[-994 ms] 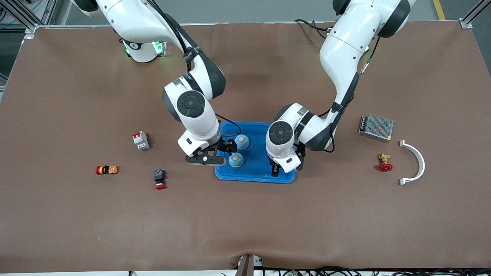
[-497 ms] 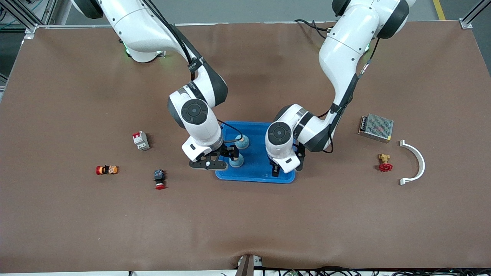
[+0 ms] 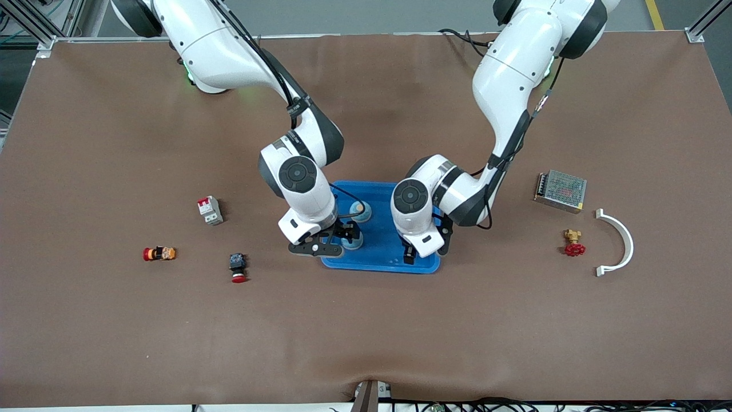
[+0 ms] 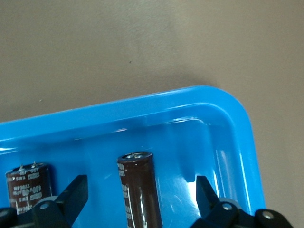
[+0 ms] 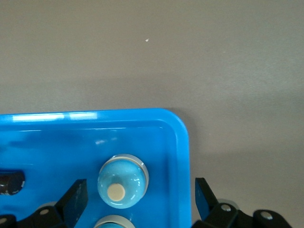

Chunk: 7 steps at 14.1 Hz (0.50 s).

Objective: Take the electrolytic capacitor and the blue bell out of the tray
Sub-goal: 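Grasp the capacitor with the left gripper while the right gripper grasps the bell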

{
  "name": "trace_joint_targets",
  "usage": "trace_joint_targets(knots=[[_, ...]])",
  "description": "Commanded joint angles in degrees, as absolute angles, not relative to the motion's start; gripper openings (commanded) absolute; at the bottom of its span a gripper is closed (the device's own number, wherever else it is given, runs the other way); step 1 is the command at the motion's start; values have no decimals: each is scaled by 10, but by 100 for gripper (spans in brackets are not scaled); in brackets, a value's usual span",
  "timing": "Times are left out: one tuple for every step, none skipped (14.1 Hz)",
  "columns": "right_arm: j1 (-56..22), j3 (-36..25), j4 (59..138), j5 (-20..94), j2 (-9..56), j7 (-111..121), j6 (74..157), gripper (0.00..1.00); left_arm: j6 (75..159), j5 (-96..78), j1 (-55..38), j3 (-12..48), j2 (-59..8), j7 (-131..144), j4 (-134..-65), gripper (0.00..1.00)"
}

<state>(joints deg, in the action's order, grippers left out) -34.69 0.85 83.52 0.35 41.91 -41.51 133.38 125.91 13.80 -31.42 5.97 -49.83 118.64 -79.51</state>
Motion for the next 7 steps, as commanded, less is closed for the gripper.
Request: trace_joint_targets(knots=[[-359,6,804,4,446,-436,1346,100,1257,136,-320,58,-499,1186,-787,100],[-361,5,797,4,453,-437,1346,100,1257,130,-320,58,-497,1189,-787,100],[-363,5,793,4,460,-437,1346,100,1256,127,-320,58,-497,1194,-787,100],[-363,5,791,4,464,-437,1347,100,1257,127,-320,58,-497,1199,-787,97],[-364,5,791,4,467,-436,1347,100,1256,128,-323,58,-497,1203,-787,86],[-364,5,788,3,472,-435,1350,100,1256,129,-323,58,-498,1204,-787,64],[-365,5,788,3,475,-435,1351,100,1257,129,-323,58,-497,1206,-787,35]])
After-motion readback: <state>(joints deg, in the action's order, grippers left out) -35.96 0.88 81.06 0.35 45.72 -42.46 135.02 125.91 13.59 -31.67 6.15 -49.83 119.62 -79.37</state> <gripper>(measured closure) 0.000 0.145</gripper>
